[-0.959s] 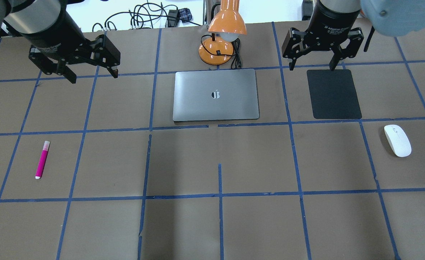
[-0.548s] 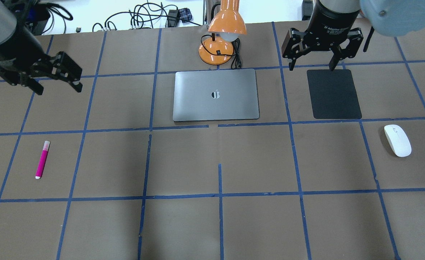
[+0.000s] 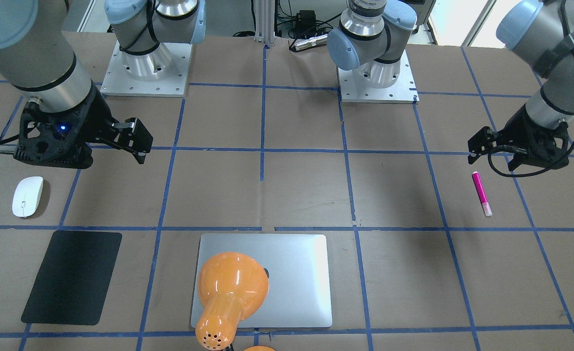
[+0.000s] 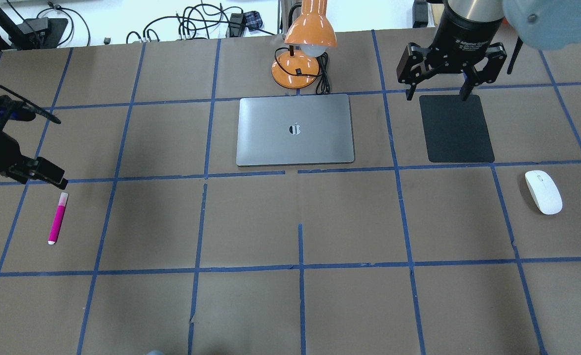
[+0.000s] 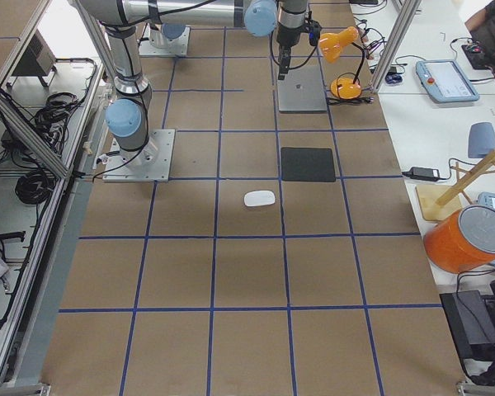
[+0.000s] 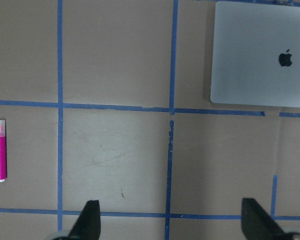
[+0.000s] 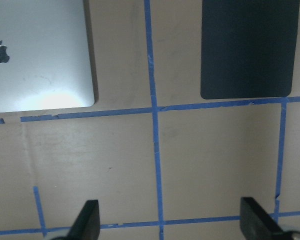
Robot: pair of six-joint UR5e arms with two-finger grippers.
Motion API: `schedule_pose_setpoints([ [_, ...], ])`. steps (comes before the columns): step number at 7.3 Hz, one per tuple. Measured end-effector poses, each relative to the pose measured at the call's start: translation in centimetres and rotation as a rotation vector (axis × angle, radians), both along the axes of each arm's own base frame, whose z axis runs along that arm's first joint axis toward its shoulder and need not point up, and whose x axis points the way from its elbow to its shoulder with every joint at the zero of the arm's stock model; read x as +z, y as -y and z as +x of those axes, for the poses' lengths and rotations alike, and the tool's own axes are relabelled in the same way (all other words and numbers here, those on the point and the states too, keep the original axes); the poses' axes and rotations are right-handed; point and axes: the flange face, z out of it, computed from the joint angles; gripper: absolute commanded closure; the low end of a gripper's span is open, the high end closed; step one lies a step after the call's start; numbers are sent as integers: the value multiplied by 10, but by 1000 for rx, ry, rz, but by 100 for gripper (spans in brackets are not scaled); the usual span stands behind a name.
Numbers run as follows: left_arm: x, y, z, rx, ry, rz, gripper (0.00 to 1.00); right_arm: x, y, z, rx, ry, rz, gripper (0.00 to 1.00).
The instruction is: Place pen and mouse around notebook
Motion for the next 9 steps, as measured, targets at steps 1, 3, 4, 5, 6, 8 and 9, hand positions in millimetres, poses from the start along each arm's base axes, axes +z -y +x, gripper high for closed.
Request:
schedule_pose_setpoints([
  [1,-36,-9,19,3,0,0,0,-17,4,-34,4,7,12,0],
  [3,-86,-14,39,21,-6,17,0,-73,7,-114,34,-17,-11,0],
  [4,-107,-11,49,32,-2,19,0,-114,3,-154,82,-54,-36,0],
  [5,-122,-9,55,42,-1,21,17,-155,-8,-191,124,-79,-59,0],
  [6,-132,-8,58,64,-2,23,51,-189,-22,-220,148,-93,-72,0],
  [8,-141,-7,62,113,-6,26,100,-236,-37,-253,188,-90,-56,0],
  [9,-141,-6,63,122,-3,22,100,-250,-43,-272,198,-81,-39,0],
])
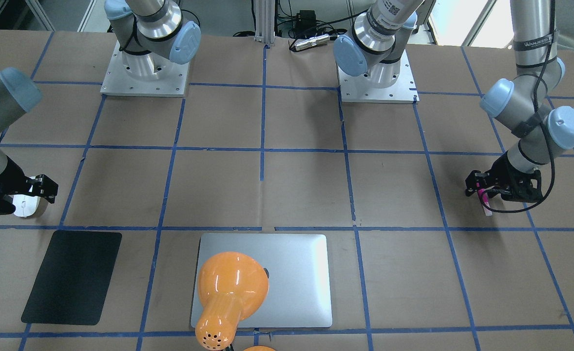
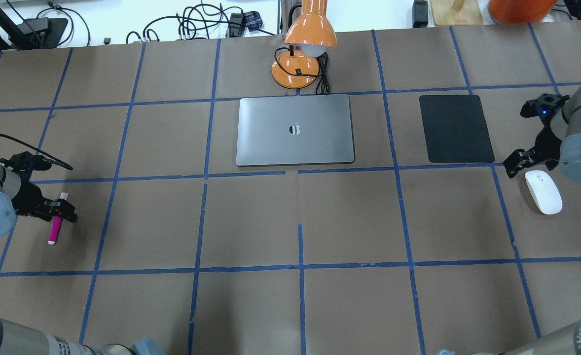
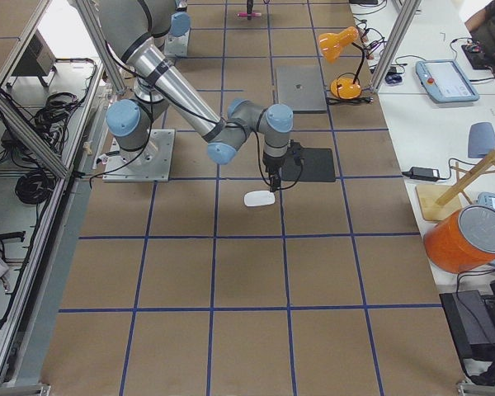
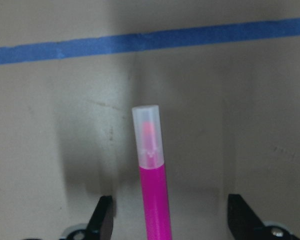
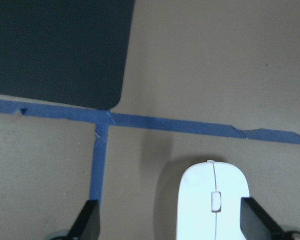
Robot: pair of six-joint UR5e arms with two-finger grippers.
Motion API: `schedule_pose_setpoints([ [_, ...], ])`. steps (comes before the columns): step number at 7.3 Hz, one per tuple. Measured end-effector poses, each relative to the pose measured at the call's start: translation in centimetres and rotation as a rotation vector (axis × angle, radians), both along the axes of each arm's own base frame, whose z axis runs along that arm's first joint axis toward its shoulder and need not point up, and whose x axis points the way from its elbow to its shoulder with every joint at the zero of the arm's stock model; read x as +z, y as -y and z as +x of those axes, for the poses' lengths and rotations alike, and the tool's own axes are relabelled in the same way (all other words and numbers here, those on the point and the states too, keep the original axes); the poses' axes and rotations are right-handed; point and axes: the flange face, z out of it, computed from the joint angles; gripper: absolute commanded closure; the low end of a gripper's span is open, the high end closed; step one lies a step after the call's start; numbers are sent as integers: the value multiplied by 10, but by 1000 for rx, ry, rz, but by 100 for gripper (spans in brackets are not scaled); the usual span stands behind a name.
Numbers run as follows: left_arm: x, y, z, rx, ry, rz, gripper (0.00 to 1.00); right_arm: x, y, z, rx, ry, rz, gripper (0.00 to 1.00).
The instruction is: Place pen and mouse around notebook
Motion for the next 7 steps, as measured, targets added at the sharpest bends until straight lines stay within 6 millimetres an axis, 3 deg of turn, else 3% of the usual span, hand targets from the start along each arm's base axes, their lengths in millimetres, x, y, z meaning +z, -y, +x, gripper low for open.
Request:
schedule_pose_setpoints([
  [2,3,1,1,4,6,-10,100,-11,-12,-30,-12,12,21,0],
  [5,12,1,-4,29,2,-14,100,-21,-24,-42,-31,25,42,0],
  [6,22,4,-16,103,1,-13,100,-21,-24,-42,-32,27,45,0],
  [7,37,12,-41,201,0,-9,100,-22,-25,-42,-33,28,48,0],
])
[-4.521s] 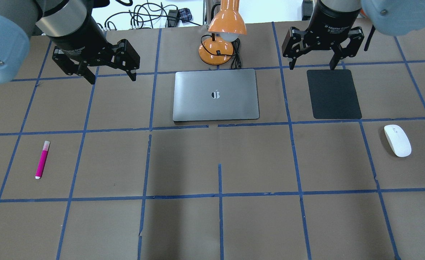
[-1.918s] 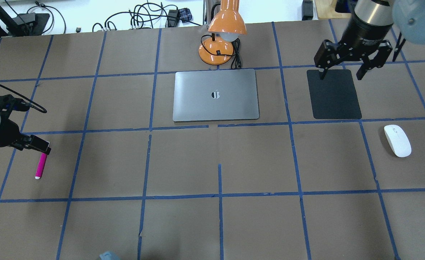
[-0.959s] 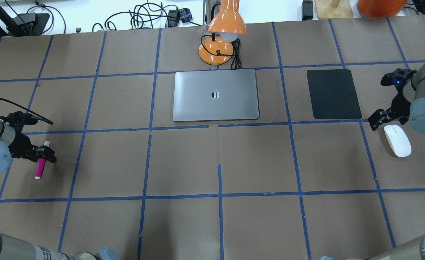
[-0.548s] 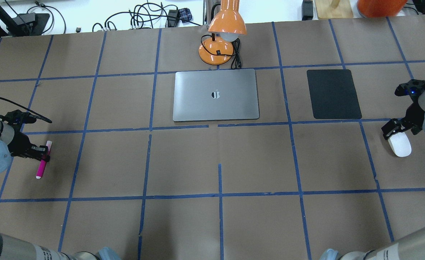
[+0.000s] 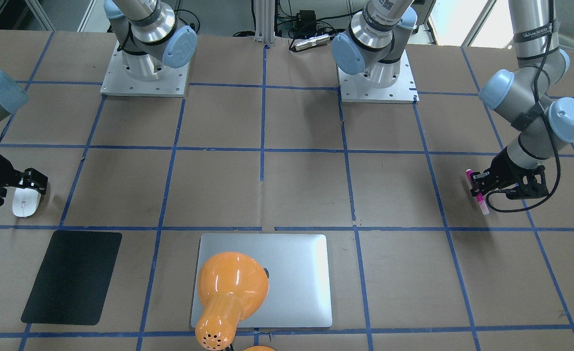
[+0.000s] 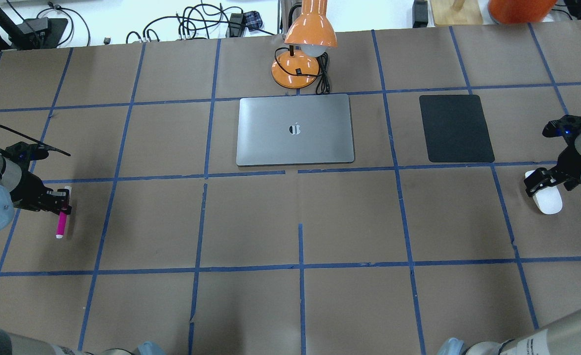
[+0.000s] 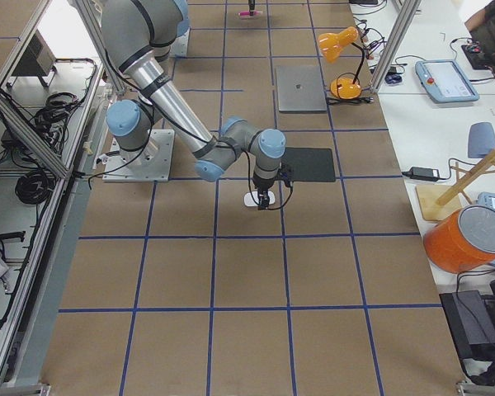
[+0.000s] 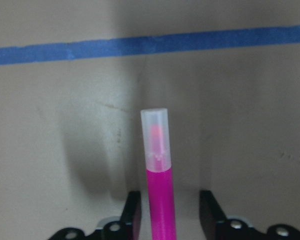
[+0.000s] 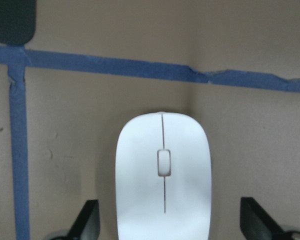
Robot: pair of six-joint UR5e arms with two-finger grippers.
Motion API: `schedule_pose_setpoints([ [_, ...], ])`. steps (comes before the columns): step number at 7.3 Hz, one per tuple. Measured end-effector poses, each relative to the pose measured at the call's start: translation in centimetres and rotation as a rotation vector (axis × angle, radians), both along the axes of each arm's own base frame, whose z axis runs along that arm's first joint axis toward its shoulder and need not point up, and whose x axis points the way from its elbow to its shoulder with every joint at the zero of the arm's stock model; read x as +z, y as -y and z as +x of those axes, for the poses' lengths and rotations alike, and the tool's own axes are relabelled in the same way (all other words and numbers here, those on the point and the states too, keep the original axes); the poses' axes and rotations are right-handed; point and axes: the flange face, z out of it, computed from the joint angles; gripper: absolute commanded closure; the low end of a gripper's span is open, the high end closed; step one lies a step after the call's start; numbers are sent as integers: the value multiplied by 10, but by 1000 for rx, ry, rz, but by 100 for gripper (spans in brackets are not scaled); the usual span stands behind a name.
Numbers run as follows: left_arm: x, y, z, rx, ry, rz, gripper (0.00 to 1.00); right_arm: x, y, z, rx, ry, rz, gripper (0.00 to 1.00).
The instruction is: Place pen and mouse around notebook
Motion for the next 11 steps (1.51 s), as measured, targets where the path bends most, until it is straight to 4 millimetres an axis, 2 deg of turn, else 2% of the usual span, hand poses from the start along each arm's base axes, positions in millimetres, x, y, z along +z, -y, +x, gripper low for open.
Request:
schedule_pose_setpoints([
  [1,17,10,-37,122,0,8,100,-1,0,0,0,3,4,5],
  [2,35,21,-85,264,2,12,100,-1,-1,0,6,5,6,43],
  [3,49,30,-143,390,5,12,100,0,-1,0,14,8,7,67],
  [4,55,33,-205,517,8,15,100,2,0,0,18,6,4,84],
  [6,56,27,-322,732,15,18,100,12,2,0,20,-6,-10,88],
  [8,40,-3,-434,982,15,44,100,34,17,2,15,-27,-40,89],
  [9,24,-18,-475,1097,5,70,100,52,35,11,5,-33,-49,88],
  [10,9,-26,-500,1183,-3,90,100,75,60,30,0,-31,-48,88],
  [11,0,-25,-515,1243,-4,102,100,96,91,55,-6,-27,-42,88],
])
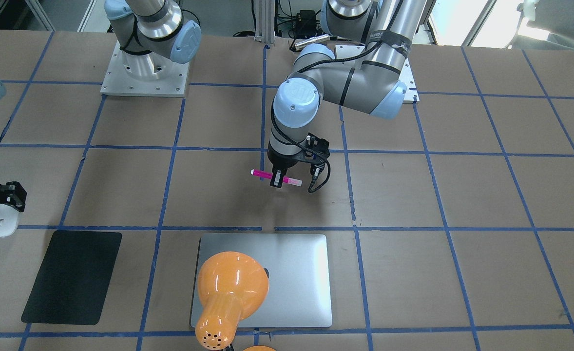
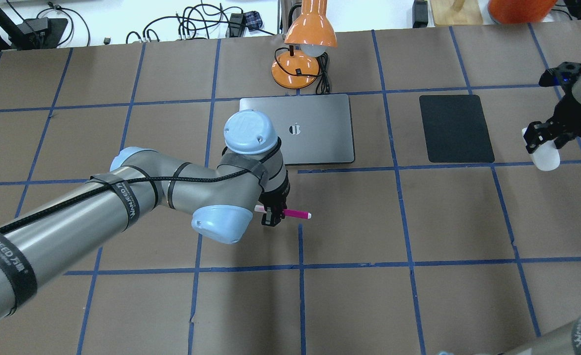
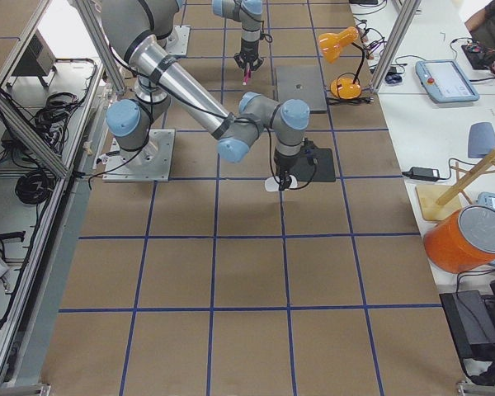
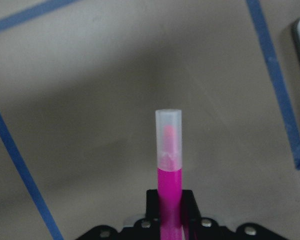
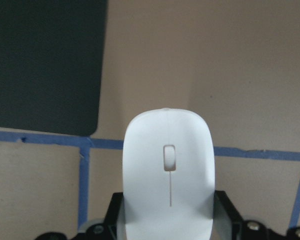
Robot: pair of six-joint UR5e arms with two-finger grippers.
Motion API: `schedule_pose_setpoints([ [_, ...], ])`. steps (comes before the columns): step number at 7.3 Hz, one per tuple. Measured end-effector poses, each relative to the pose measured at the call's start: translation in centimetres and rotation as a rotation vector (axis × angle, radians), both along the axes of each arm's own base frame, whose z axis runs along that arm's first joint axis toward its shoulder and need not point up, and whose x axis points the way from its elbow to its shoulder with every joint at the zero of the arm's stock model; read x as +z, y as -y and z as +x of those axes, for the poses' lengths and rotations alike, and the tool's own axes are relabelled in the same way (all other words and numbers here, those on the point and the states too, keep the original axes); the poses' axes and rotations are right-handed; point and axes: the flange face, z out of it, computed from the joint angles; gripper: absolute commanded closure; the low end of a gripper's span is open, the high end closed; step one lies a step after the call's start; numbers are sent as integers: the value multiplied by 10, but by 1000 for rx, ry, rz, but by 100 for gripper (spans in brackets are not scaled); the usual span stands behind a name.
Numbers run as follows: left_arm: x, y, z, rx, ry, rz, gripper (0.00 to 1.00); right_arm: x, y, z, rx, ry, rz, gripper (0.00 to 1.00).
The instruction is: Place pen and mouse around notebook
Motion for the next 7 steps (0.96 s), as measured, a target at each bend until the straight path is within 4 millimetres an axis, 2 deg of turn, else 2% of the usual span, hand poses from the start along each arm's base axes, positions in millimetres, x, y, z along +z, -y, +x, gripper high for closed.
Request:
schedule_pose_setpoints([
  [1,-4,7,-11,39,0,4,100,12,32,29,-12,2,1,88],
  [2,-9,16,-20,61,0,8,100,11,68,63,-26,0,-3,88],
  [3,-18,21,-27,71,5,16,86,-3,101,93,-47,1,-4,88],
  [4,-25,22,-30,73,14,28,1,-25,123,113,-65,8,5,88],
  [5,-29,20,-30,72,34,47,0,-48,134,122,-83,15,26,86],
  [6,-28,19,-27,70,63,62,0,-62,137,127,-97,23,44,72],
  [7,-20,20,-22,68,80,60,0,-68,138,131,-108,29,55,1],
])
